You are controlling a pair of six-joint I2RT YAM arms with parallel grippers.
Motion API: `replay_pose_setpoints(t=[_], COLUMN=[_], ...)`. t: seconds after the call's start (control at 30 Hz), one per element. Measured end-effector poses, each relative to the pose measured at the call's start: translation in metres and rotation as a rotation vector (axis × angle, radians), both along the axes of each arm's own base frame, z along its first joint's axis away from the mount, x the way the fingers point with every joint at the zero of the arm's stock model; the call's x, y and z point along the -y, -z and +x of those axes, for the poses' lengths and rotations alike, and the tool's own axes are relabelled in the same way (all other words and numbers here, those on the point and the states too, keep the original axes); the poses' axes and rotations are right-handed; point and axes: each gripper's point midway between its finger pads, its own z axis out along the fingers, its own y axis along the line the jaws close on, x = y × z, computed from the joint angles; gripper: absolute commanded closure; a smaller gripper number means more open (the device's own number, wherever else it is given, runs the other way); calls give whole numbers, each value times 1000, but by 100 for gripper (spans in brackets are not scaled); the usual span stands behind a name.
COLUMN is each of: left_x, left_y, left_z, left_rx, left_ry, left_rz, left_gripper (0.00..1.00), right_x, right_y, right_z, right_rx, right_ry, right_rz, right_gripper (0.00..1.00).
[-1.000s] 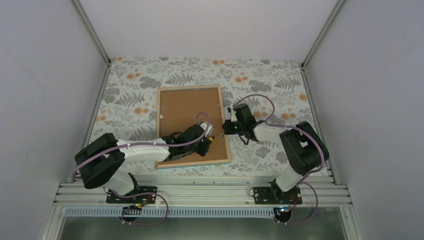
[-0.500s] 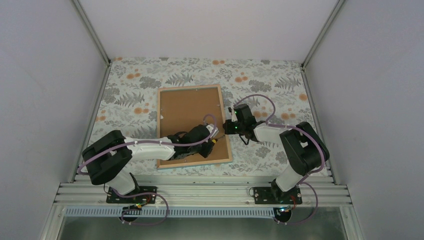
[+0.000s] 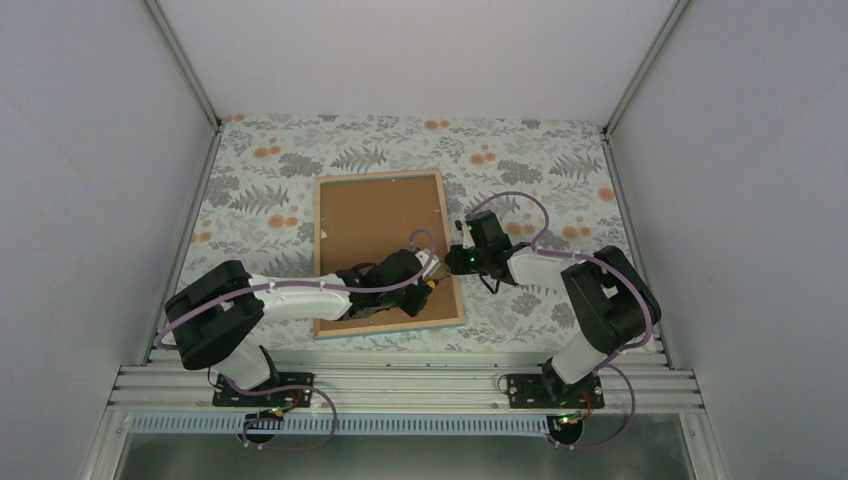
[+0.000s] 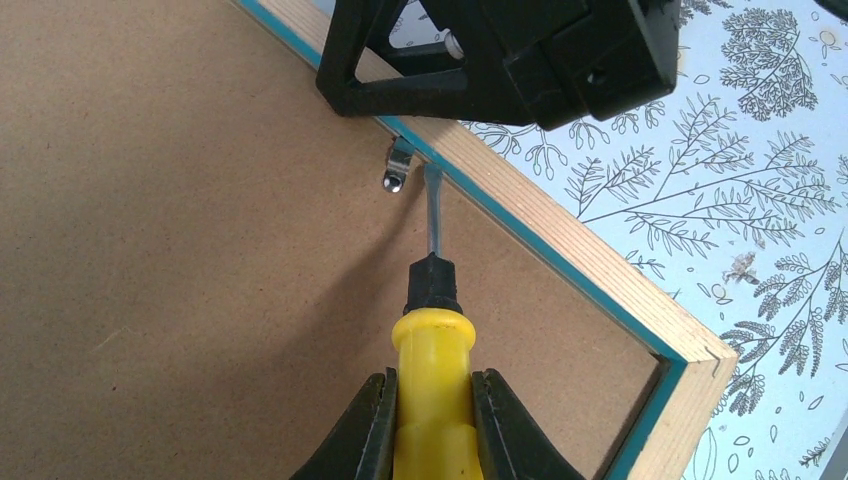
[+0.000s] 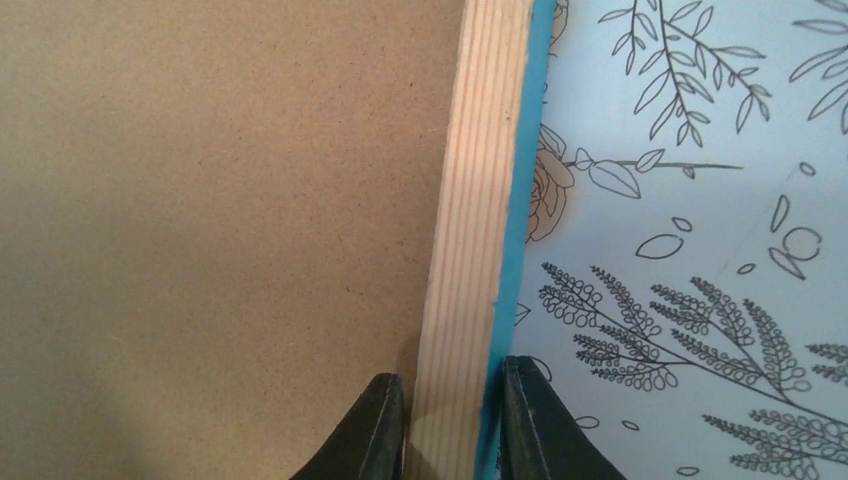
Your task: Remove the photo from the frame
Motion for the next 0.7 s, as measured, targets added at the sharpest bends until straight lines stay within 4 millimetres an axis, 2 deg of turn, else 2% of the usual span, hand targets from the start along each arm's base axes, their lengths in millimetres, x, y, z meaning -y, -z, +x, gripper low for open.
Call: replay_pose_setpoints(t=[0.23,0.7], left_x=[-1,1], left_y=[2,2], left_z=[0,6], left_rx=[-5,-7], left_ry=[-2,-50], left_rz=[11,20], left_gripper=[98,98], right_x=[0,-1], right_y=[0,0], right_z=[0,-1], right_rx=[-11,-16], right_ry=[23,58], right_rz=[0,-3], right_gripper=[96,96])
